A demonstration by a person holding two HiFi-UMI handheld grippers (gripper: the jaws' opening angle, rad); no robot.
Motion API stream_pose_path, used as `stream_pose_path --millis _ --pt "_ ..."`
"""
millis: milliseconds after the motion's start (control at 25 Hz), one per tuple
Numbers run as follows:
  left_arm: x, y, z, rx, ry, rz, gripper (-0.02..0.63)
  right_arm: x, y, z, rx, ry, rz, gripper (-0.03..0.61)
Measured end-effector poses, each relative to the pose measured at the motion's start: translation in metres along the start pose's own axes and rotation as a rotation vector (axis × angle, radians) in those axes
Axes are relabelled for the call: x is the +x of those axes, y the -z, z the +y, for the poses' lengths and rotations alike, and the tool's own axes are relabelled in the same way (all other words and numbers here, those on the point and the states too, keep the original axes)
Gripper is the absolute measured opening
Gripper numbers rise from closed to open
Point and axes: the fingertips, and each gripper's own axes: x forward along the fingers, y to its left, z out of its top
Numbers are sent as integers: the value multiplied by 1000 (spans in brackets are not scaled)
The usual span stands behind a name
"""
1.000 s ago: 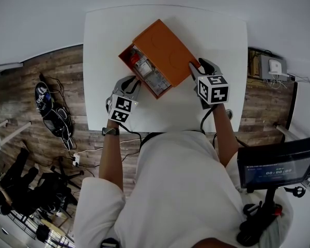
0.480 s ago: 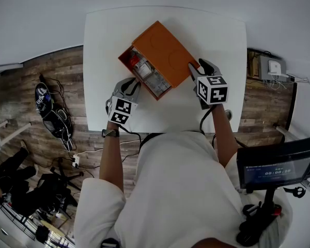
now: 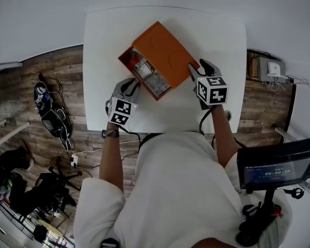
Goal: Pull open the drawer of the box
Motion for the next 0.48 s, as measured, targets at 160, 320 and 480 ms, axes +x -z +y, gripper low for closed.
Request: stream_pose_path --millis 160,320,480 --pt "0 1 -1 1 -4 0 78 0 0 -1 3 5 -1 210" --pt "1 1 -2 8 -1 4 77 0 0 -1 10 12 -5 210" --pt "0 1 -4 9 2 5 77 0 0 -2 14 16 -6 209"
